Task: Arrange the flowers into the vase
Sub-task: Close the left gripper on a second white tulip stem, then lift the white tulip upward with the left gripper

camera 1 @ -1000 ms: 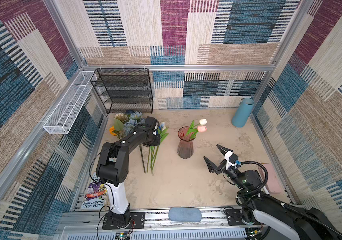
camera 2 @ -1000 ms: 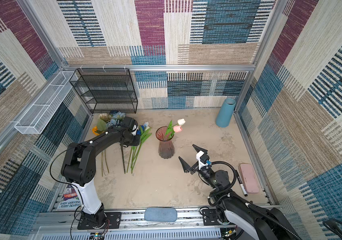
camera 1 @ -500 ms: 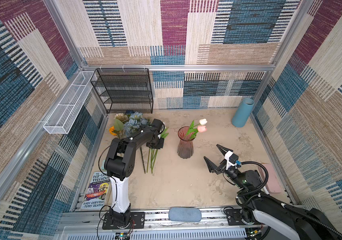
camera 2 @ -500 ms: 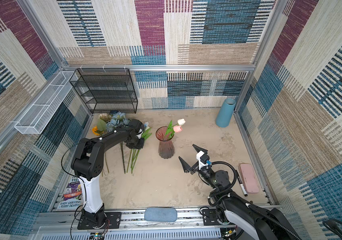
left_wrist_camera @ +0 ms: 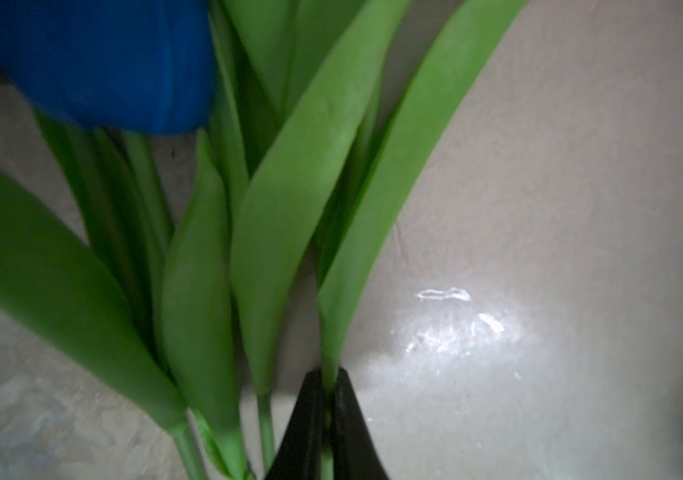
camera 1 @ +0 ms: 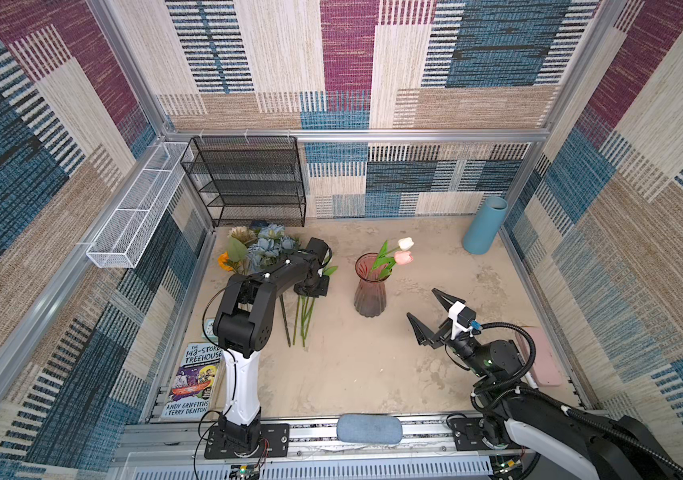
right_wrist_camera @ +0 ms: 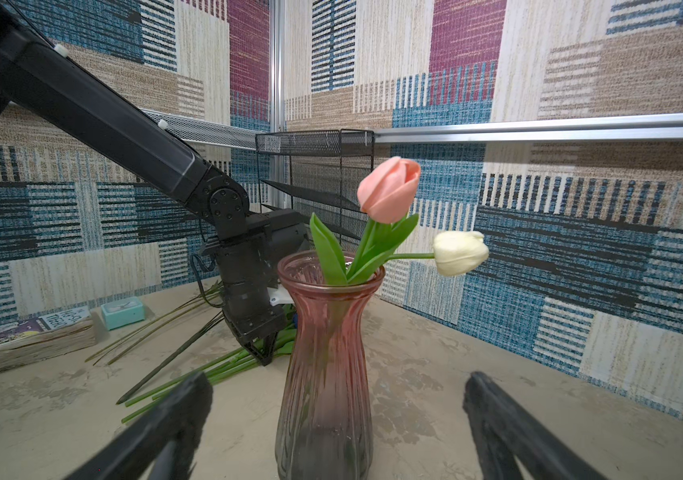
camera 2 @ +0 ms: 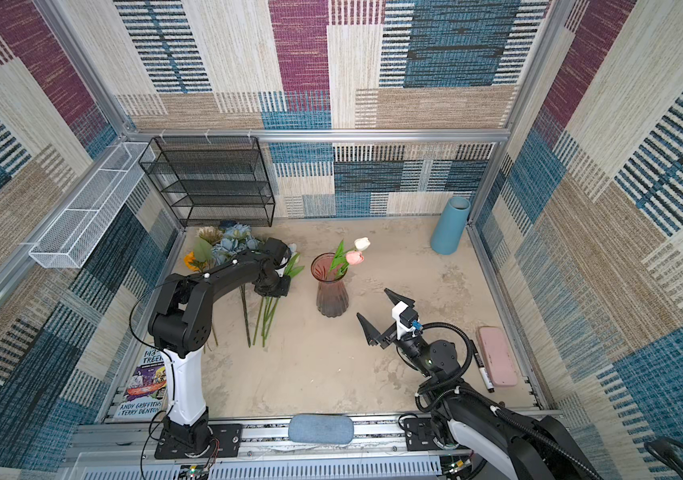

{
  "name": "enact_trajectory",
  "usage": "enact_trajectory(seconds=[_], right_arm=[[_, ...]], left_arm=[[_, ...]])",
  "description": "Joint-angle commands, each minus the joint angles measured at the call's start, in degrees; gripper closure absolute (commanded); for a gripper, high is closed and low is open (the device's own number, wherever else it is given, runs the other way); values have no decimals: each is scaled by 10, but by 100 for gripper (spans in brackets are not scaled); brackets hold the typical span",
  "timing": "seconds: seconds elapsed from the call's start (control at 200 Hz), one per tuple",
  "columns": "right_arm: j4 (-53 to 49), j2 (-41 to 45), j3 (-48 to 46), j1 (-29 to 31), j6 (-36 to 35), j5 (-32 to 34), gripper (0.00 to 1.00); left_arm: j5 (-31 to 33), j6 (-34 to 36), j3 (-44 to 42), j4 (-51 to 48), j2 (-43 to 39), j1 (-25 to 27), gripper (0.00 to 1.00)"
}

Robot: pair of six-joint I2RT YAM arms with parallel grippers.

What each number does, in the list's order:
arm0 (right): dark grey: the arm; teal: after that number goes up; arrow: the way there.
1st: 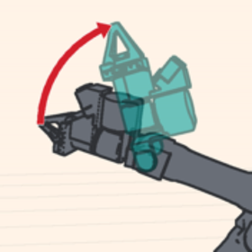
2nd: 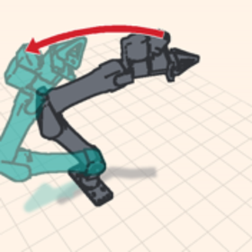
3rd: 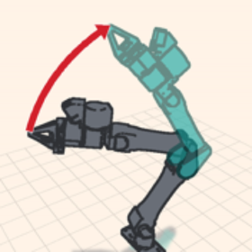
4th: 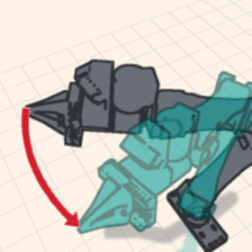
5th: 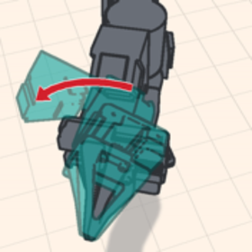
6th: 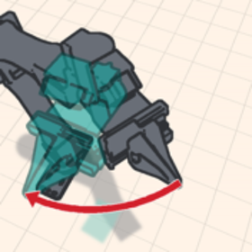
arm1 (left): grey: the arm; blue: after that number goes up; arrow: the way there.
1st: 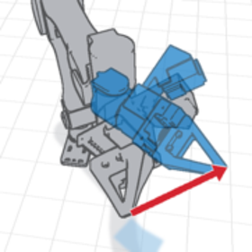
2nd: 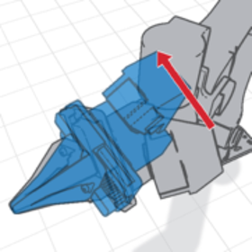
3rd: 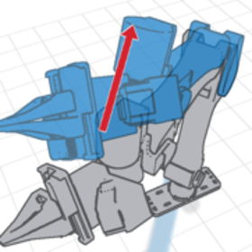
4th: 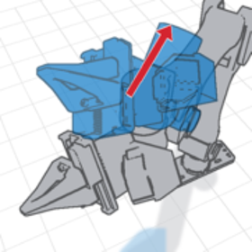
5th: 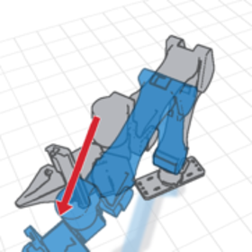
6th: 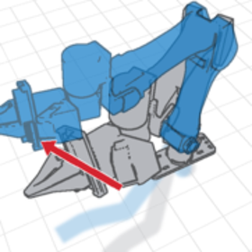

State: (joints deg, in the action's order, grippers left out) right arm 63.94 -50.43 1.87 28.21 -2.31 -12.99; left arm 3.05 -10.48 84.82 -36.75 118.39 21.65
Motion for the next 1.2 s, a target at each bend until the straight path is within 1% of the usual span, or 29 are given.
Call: enact_trajectory(seconds=[0.0, 0.065, 0.09, 0.701, 0.826, 0.972, 1.017, 1.077, 1.117, 1.197], right_arm=[[13, 3, 4, 0, 0, -1, 2], [13, 4, 3, 0, 0, -1, 2], [12, 4, 3, 0, 0, -1, 2], [12, 10, 2, 0, 1, 1, 2], [12, 10, 2, 0, 1, 2, 2], [12, 10, 2, 0, 0, 3, 2], [12, 11, 2, 0, 0, 3, 2], [14, 10, 2, 0, 0, 3, 2], [14, 8, 2, 0, 0, 2, 2], [11, 8, 3, 0, 0, -2, 2]], left_arm=[[-6, -3, -5, -14, 1, 2, 97], [-8, -7, -6, -14, -9, 2, 98], [-11, -9, -7, -14, -13, 2, 100], [-69, -32, -15, -16, -156, 4, 100], [-82, -30, -11, -10, -179, 5, 100], [-103, -28, -25, 16, -211, 5, 100], [-117, -18, -32, 32, -226, 6, 100], [-142, -8, -66, 83, -263, 7, 100], [-157, -7, -101, 136, -296, 8, 100], [-209, -9, -191, 289, -369, 8, 100]])
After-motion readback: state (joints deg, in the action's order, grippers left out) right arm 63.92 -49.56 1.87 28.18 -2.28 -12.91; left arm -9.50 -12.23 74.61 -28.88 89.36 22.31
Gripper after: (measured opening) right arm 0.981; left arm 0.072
